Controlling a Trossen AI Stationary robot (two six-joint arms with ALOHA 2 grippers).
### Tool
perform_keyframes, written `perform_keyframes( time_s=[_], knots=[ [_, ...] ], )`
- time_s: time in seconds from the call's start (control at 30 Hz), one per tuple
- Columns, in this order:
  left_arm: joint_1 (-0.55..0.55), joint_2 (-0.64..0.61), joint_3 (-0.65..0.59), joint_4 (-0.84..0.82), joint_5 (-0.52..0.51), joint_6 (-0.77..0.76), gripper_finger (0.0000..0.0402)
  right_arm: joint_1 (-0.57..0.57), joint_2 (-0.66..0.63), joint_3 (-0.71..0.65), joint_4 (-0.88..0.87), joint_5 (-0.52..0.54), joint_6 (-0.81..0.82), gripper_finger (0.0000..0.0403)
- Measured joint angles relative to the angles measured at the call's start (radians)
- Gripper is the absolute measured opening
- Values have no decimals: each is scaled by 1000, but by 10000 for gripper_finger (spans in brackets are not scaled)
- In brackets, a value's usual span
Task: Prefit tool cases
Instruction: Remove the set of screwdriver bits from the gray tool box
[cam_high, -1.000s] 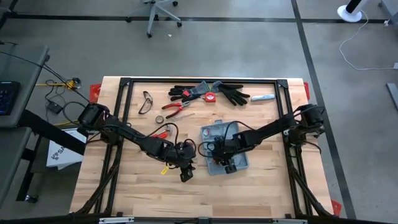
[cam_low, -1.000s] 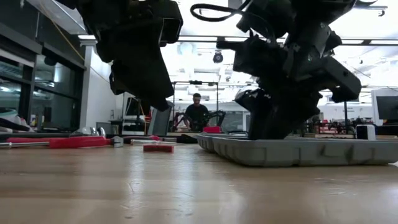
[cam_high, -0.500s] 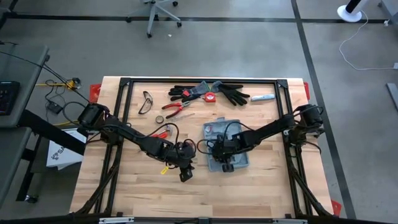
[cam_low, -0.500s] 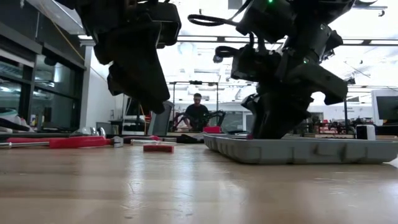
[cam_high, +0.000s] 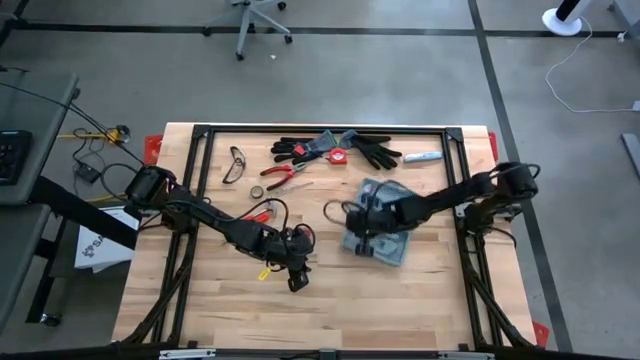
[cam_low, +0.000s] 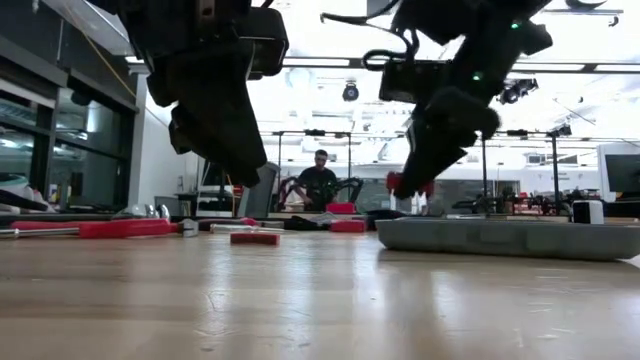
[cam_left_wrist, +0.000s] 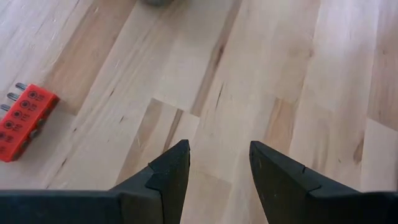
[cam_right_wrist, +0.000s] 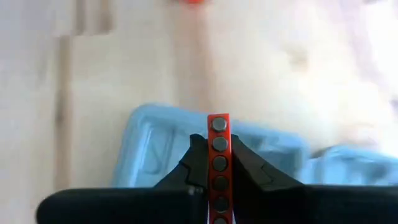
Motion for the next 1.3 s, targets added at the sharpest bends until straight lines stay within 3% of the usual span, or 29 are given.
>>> perform_keyframes(
  time_s=[0.23,0.43,0.6,0.73,1.0,1.3],
  knots=[
    [0,0,0,-4,-21,0,158,-87,-68,0,-57,-28,5,24],
    [0,0,0,-40,-34,-8,158,-7,-55,0,14,-83,62,24],
    [-8,0,0,-94,-34,-37,158,80,32,13,172,-82,135,24],
    [-28,0,0,-106,-43,-75,158,92,160,106,129,-57,101,24],
    [-83,0,0,-108,-109,-179,158,-28,366,329,-10,-36,-76,24],
    [-132,0,0,-116,-182,-240,158,-187,380,356,-82,4,-153,24]
  ],
)
